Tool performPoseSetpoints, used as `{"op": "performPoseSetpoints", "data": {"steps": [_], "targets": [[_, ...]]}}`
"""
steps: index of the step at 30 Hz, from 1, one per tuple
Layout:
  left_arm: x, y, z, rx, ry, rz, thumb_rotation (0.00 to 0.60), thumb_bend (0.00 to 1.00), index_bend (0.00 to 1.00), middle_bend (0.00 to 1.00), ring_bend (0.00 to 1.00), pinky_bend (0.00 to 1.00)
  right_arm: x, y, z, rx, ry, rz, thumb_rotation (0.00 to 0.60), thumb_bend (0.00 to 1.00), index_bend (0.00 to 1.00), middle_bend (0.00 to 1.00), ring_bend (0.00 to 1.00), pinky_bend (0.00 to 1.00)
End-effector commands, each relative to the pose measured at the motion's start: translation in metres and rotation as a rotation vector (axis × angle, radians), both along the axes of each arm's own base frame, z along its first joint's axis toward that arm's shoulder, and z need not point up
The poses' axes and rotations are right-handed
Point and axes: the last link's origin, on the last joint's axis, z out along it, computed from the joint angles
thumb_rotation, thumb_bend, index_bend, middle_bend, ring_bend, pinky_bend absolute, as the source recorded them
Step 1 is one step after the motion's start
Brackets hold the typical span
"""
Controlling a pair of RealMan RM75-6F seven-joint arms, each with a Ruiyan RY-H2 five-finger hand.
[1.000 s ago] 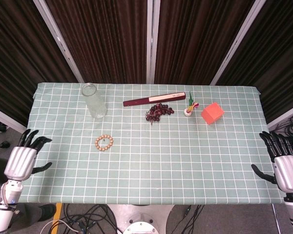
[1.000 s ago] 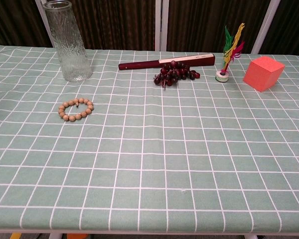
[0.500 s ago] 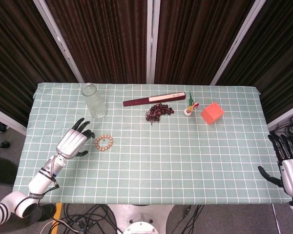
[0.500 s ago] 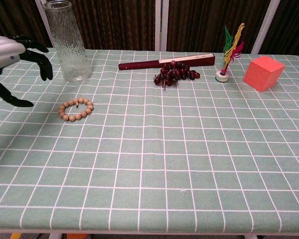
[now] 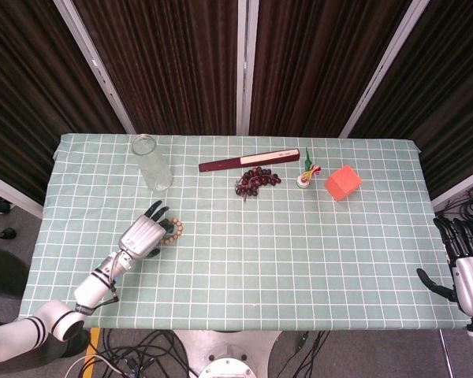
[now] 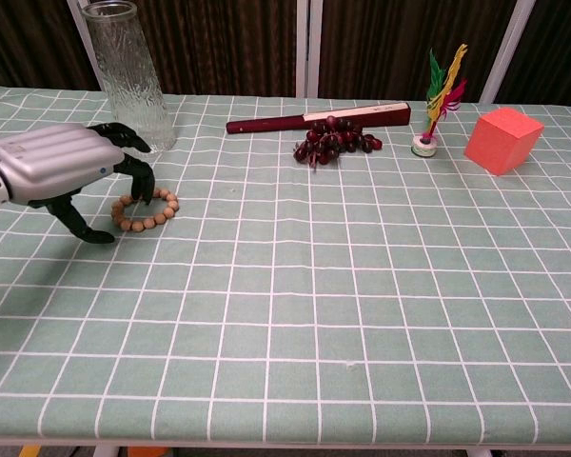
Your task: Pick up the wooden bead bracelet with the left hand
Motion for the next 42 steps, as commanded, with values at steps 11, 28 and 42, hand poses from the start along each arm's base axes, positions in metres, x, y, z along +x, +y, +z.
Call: {"op": "performPoseSetpoints", "data": {"steps": [11,28,42], "targets": [[-0.006,0.006,-0.007,0.002,0.016,0.048,0.6,0.28,0.45,0.45,0.12,0.04,0.0,0.0,0.001,-0.006,-0.004,0.005,0.6,0.11,0.0,0.08,0.0,0.0],[-0.008,0.006,-0.02,-0.007,0.022,0.039,0.6,0.3,0.51,0.5,0.17,0.05,-0.003,0.003,0.002,-0.017,-0.009,-0.008,0.6,0.11,0.0,0.08,0.0,0.0],[-0.007,0.004,0.006,-0.119,-0.569,0.334,0.6,0.41,0.59,0.6,0.27,0.08,-0.001,0.007,0.004,-0.034,-0.016,0.001,0.6,0.1,0.0,0.08,0.0,0.0]]}}
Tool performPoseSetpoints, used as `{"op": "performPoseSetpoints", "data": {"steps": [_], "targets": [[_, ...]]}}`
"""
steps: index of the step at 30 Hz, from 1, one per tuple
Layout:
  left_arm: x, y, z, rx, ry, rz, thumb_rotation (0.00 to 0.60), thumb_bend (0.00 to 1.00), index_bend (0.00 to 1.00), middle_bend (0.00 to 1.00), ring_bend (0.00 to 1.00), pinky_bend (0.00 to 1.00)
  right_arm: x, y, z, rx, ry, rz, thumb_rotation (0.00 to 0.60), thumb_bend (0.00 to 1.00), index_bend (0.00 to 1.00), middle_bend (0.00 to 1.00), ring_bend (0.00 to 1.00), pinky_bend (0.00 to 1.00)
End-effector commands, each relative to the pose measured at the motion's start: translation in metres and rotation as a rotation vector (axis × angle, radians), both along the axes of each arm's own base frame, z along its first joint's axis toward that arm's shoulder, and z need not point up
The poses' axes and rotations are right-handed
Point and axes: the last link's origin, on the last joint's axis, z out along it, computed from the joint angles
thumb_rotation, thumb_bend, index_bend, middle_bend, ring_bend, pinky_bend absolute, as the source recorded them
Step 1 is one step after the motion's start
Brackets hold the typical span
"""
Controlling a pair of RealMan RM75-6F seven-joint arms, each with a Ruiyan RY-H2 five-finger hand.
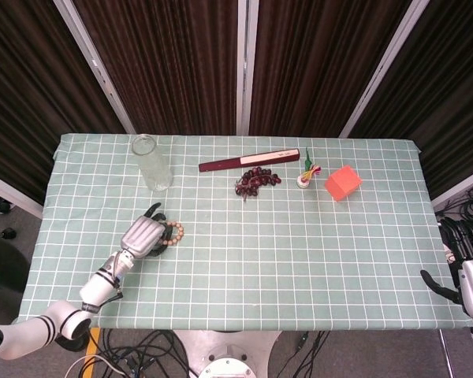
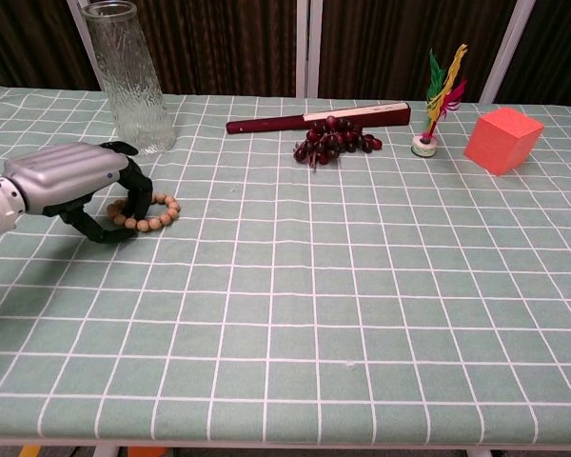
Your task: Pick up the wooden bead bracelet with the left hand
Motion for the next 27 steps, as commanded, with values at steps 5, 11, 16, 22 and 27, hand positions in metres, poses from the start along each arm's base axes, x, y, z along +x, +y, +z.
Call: {"op": "performPoseSetpoints", "data": {"steps": [5,11,16,22,27], "targets": [[-0.002,0.001,0.036,-0.14,-0.678,0.342,0.587,0.42,0.59,0.61,0.28,0.09,0.002,0.003,0.001,-0.009,-0.004,0.011,0.6,0.1,0.0,0.08,0.0,0.0],[0.001,-0.007,0.048,-0.341,-1.064,0.592,0.492,0.42,0.59,0.61,0.28,0.1,0.005,0.004,0.001,-0.012,-0.006,0.024,0.6,0.1,0.0,0.08,0.0,0.0],[0.006,-0.016,0.059,-0.524,-1.329,0.782,0.468,0.43,0.59,0.61,0.28,0.11,0.007,0.005,0.0,-0.015,-0.005,0.036,0.6,0.1,0.0,0.08,0.0,0.0],[0.01,-0.024,0.062,-0.658,-1.444,0.904,0.441,0.43,0.59,0.61,0.28,0.11,0.009,0.005,0.0,-0.018,-0.005,0.041,0.6,0.1,0.0,0.08,0.0,0.0],[0.011,-0.024,0.061,-0.709,-1.47,0.95,0.425,0.44,0.59,0.61,0.28,0.11,0.009,0.005,0.0,-0.02,-0.002,0.041,0.6,0.1,0.0,0.08,0.0,0.0]]}}
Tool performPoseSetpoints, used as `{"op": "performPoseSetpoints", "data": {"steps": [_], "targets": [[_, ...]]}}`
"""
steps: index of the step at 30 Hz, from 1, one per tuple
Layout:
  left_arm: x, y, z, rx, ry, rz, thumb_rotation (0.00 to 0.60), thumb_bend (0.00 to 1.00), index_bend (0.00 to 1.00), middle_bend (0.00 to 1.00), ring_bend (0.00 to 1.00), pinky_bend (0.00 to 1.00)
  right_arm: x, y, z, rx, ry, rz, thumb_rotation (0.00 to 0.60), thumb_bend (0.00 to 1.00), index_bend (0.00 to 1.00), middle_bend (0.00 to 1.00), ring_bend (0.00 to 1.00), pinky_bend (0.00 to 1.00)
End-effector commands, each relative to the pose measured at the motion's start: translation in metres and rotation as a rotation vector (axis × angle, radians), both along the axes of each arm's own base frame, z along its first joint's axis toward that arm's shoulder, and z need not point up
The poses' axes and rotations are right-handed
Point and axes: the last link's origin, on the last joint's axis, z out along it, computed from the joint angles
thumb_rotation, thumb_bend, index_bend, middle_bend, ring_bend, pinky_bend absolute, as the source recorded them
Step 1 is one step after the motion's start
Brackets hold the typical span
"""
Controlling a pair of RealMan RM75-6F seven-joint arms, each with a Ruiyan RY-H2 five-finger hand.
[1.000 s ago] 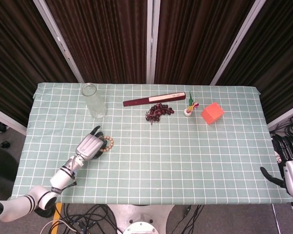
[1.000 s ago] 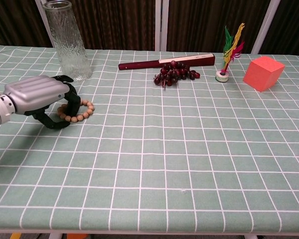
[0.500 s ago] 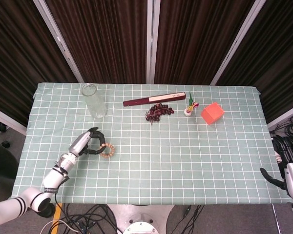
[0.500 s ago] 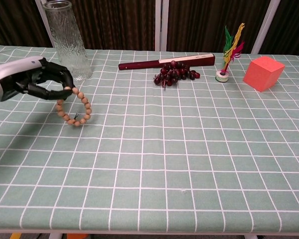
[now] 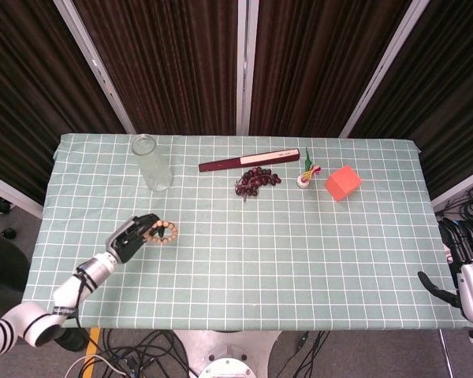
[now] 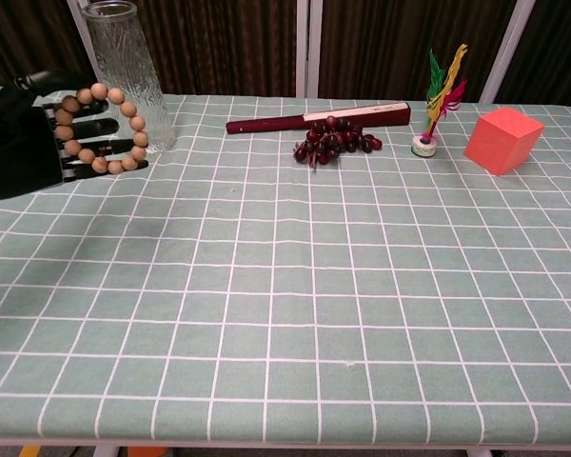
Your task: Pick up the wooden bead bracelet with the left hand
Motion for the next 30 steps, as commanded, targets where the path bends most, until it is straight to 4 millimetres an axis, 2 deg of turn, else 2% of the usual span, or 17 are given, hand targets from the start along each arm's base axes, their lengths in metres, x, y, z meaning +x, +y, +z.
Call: {"op": "performPoseSetpoints", "data": {"steps": [1,6,9,12,16,18,20,21,22,26,30], "targets": [[0.002,-0.004,0.003,-0.069,-0.006,-0.009,0.417,0.43,0.59,0.61,0.28,0.11,0.0,0.001,0.0,-0.002,0.001,-0.001,0.6,0.1,0.0,0.08,0.0,0.0],[0.0,-0.001,0.001,-0.066,0.013,0.027,0.369,0.43,0.58,0.61,0.28,0.12,-0.002,0.001,0.001,-0.004,0.001,-0.007,0.6,0.1,0.0,0.08,0.0,0.0],[0.0,0.0,0.001,-0.066,0.019,0.044,0.251,0.43,0.54,0.59,0.28,0.12,-0.003,0.001,0.001,-0.005,-0.001,-0.01,0.6,0.1,0.0,0.08,0.0,0.0],[0.0,0.001,0.001,-0.066,0.019,0.054,0.184,0.41,0.48,0.56,0.28,0.12,-0.003,0.001,0.001,-0.004,0.0,-0.011,0.6,0.1,0.0,0.08,0.0,0.0],[-0.001,0.003,0.003,-0.051,0.032,0.054,0.164,0.39,0.42,0.54,0.27,0.12,-0.003,0.001,0.002,-0.004,0.001,-0.008,0.6,0.1,0.0,0.08,0.0,0.0],[-0.003,0.004,0.003,-0.037,0.056,0.034,0.17,0.4,0.41,0.54,0.27,0.12,-0.003,0.0,0.002,-0.003,0.001,-0.009,0.6,0.1,0.0,0.08,0.0,0.0],[-0.004,0.004,0.003,-0.025,0.083,0.016,0.267,0.41,0.41,0.54,0.27,0.12,-0.003,0.0,0.002,-0.003,0.001,-0.009,0.6,0.1,0.0,0.08,0.0,0.0],[-0.004,0.005,0.003,-0.019,0.098,0.008,0.359,0.41,0.42,0.54,0.27,0.12,-0.003,0.0,0.001,-0.002,0.001,-0.009,0.6,0.1,0.0,0.08,0.0,0.0],[-0.005,0.006,0.002,-0.008,0.116,0.001,0.415,0.41,0.43,0.55,0.27,0.12,-0.003,0.0,0.001,0.0,0.002,-0.01,0.6,0.1,0.0,0.08,0.0,0.0],[-0.008,0.007,0.0,0.028,0.171,-0.011,0.437,0.41,0.48,0.58,0.27,0.12,-0.003,0.0,0.001,-0.001,0.002,-0.012,0.6,0.1,0.0,0.08,0.0,0.0],[-0.007,0.005,-0.003,0.047,0.186,-0.005,0.397,0.41,0.5,0.59,0.24,0.1,-0.003,0.0,0.002,-0.003,0.005,-0.015,0.6,0.1,0.0,0.08,0.0,0.0]]}}
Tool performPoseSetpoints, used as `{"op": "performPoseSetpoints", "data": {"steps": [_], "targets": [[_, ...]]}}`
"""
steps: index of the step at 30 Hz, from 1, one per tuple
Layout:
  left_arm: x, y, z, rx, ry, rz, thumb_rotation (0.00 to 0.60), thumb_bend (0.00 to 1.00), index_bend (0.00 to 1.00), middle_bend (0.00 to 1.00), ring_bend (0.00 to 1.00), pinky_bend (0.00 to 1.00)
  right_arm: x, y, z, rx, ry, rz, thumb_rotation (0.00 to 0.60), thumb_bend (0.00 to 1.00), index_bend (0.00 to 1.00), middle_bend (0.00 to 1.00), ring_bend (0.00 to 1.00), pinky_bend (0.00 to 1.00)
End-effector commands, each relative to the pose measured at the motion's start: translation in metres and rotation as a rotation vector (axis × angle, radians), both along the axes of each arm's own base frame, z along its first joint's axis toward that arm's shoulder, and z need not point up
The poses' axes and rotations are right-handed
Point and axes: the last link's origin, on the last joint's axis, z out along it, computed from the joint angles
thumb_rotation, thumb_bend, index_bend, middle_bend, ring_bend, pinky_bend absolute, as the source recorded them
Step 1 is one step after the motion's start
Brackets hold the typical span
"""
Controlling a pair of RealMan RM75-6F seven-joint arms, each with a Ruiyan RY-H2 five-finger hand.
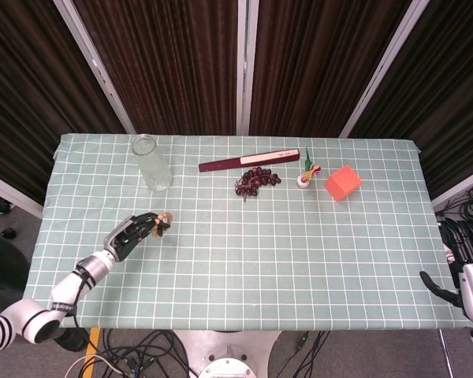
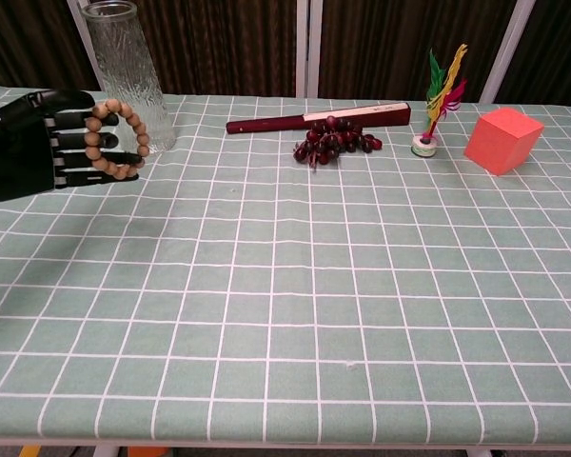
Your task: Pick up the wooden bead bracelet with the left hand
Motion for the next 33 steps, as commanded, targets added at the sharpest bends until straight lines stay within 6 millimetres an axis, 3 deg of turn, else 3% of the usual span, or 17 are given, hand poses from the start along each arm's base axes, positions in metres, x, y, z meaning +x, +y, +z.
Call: {"op": "performPoseSetpoints", "data": {"steps": [1,13,15,19,22,33], "targets": [[0.0002,-0.0022,-0.0032,0.016,0.01,0.007,0.382,0.41,0.5,0.59,0.22,0.09,0.0,0.0001,0.0,0.0,0.0,-0.002,0.6,0.1,0.0,0.08,0.0,0.0],[0.0064,-0.0014,-0.0041,-0.014,-0.035,0.031,0.247,0.41,0.49,0.6,0.2,0.08,0.0001,-0.0003,-0.0006,0.005,0.004,-0.007,0.6,0.1,0.0,0.08,0.0,0.0],[0.0053,-0.0004,-0.0039,-0.009,-0.031,0.029,0.248,0.41,0.49,0.59,0.19,0.08,0.0001,-0.0005,-0.0007,0.006,0.004,-0.008,0.6,0.1,0.0,0.08,0.0,0.0],[0.004,-0.0002,-0.0052,0.007,-0.02,0.027,0.28,0.41,0.49,0.59,0.33,0.08,0.0004,-0.0007,-0.0015,0.009,0.005,-0.009,0.6,0.1,0.0,0.08,0.0,0.0],[0.0037,-0.0003,-0.0052,0.009,-0.015,0.026,0.285,0.41,0.49,0.58,0.38,0.08,0.0011,-0.0004,-0.0013,0.007,0.005,-0.007,0.6,0.1,0.0,0.08,0.0,0.0],[0.0034,-0.0022,-0.0059,0.005,-0.016,0.022,0.335,0.41,0.5,0.59,0.44,0.08,0.0021,0.0025,-0.0014,0.004,0.008,-0.009,0.6,0.1,0.0,0.08,0.0,0.0]]}}
